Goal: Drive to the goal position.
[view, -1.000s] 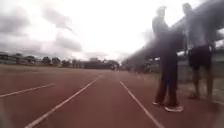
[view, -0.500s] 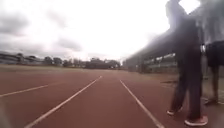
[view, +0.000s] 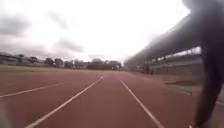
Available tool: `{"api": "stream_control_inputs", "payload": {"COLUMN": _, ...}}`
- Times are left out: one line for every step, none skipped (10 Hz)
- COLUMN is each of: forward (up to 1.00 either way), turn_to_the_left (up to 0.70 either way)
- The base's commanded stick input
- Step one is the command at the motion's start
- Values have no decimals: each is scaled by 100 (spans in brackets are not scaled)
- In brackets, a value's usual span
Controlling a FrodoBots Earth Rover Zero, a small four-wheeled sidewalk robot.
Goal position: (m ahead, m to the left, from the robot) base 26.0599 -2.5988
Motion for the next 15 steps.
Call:
{"api": "stream_control_inputs", "payload": {"forward": 85, "turn_to_the_left": 0}}
{"api": "stream_control_inputs", "payload": {"forward": 85, "turn_to_the_left": 0}}
{"api": "stream_control_inputs", "payload": {"forward": 85, "turn_to_the_left": 0}}
{"api": "stream_control_inputs", "payload": {"forward": 85, "turn_to_the_left": 0}}
{"api": "stream_control_inputs", "payload": {"forward": 85, "turn_to_the_left": 0}}
{"api": "stream_control_inputs", "payload": {"forward": 85, "turn_to_the_left": 0}}
{"api": "stream_control_inputs", "payload": {"forward": 85, "turn_to_the_left": 0}}
{"api": "stream_control_inputs", "payload": {"forward": 85, "turn_to_the_left": 0}}
{"api": "stream_control_inputs", "payload": {"forward": 85, "turn_to_the_left": 0}}
{"api": "stream_control_inputs", "payload": {"forward": 85, "turn_to_the_left": 0}}
{"api": "stream_control_inputs", "payload": {"forward": 85, "turn_to_the_left": 0}}
{"api": "stream_control_inputs", "payload": {"forward": 85, "turn_to_the_left": 0}}
{"api": "stream_control_inputs", "payload": {"forward": 85, "turn_to_the_left": 0}}
{"api": "stream_control_inputs", "payload": {"forward": 85, "turn_to_the_left": -3}}
{"api": "stream_control_inputs", "payload": {"forward": 85, "turn_to_the_left": -23}}
